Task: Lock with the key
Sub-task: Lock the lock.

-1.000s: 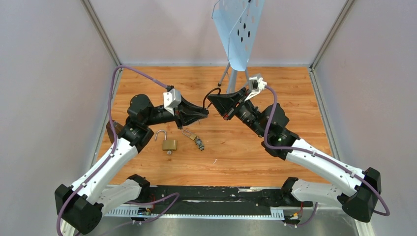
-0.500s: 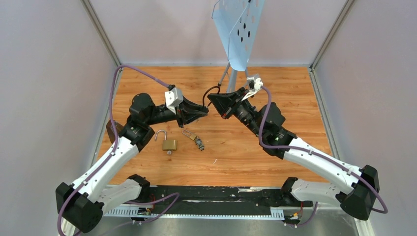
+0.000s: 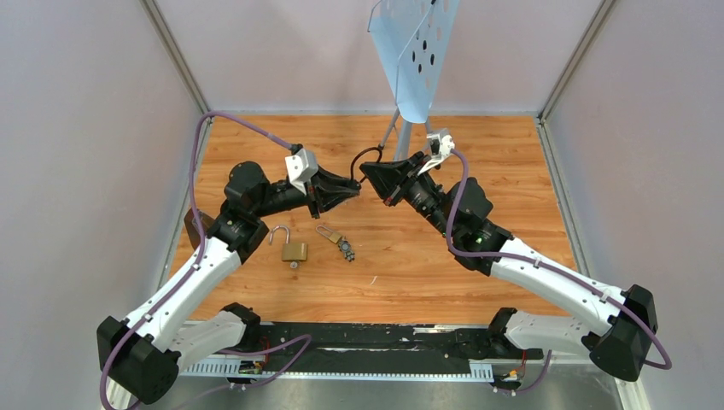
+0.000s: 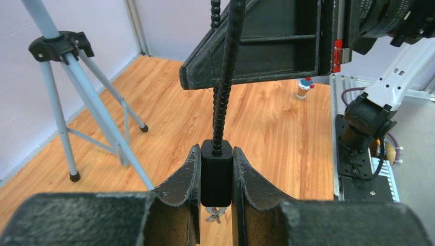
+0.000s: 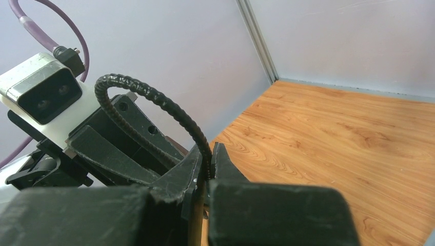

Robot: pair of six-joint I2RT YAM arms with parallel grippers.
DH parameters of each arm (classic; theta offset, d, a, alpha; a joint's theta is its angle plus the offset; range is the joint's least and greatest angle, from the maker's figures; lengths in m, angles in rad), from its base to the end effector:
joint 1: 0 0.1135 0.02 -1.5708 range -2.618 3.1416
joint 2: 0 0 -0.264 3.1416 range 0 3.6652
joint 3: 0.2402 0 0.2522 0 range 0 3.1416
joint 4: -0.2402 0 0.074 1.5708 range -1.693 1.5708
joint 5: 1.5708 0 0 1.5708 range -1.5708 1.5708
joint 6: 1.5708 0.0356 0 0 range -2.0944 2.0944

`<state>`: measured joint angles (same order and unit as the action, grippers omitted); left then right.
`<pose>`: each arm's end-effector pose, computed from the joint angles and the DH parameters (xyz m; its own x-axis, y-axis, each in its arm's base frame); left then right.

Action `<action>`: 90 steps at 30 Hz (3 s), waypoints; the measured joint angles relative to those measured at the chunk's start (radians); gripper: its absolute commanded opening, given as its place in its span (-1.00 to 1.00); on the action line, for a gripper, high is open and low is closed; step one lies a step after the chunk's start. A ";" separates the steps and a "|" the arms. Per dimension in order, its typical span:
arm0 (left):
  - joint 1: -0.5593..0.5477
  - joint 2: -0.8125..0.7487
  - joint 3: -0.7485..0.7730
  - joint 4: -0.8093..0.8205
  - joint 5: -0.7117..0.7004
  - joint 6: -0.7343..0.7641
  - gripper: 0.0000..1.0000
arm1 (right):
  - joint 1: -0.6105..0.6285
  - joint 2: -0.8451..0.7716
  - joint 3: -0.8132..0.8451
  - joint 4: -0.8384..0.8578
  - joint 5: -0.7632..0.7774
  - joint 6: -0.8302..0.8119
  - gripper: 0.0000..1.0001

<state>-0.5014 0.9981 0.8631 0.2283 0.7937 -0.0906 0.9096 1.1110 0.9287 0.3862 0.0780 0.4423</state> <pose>0.1862 -0.1310 0.3711 -0.0054 -0.0694 -0.9976 0.9630 0.2685 -0.0239 0.1630 0.2050 0.3868 -0.2044 0.4323 -0.8783 -0.7220 0.5393 0.4334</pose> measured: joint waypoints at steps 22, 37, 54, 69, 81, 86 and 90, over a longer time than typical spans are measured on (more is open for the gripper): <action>0.002 0.016 -0.082 0.136 -0.124 -0.137 -1.00 | -0.002 0.092 -0.006 0.066 0.012 -0.093 -1.00; -0.007 0.021 -0.131 0.262 -0.248 -0.301 -1.00 | -0.006 0.128 0.031 0.069 0.039 -0.104 -1.00; -0.006 -0.109 -0.256 0.309 -0.379 -0.363 -1.00 | 0.028 0.138 0.106 -0.109 0.029 -0.040 0.04; 0.008 -0.088 -0.246 0.323 -0.375 -0.497 -1.00 | 0.000 0.043 0.144 -0.186 -0.053 -0.008 0.71; 0.094 -0.006 -0.061 0.279 -0.329 -0.851 -1.00 | -0.101 0.021 0.120 -0.240 -0.208 0.141 0.04; 0.094 -0.002 -0.056 0.285 -0.346 -0.955 -1.00 | -0.105 0.025 0.101 -0.198 -0.277 0.167 -0.04; 0.094 0.002 -0.056 0.321 -0.346 -1.001 -1.00 | -0.106 0.055 0.070 -0.100 -0.333 0.188 0.37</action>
<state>-0.4072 0.9997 0.8070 0.5495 0.4480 -1.0916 0.8040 1.1660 0.9985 0.2859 -0.2554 0.6300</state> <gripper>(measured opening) 0.248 0.543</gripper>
